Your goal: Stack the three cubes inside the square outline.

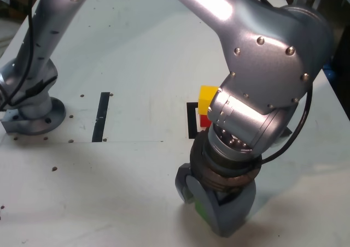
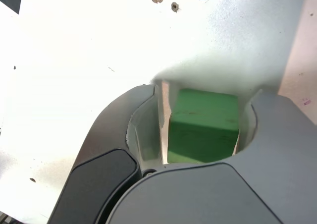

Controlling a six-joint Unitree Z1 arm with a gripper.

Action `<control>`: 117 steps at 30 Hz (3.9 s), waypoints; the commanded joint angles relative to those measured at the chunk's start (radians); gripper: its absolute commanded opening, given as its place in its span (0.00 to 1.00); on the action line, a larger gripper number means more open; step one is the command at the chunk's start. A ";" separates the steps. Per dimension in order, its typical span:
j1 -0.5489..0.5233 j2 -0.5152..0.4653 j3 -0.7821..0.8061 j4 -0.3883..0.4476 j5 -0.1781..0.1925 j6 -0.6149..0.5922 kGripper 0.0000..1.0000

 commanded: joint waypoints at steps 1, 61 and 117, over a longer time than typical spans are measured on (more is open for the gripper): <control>0.002 0.002 0.001 0.005 0.003 -0.003 0.31; 0.577 -0.221 -0.026 0.238 -0.066 -0.125 0.31; 0.585 -0.602 0.453 0.170 0.050 -0.212 0.99</control>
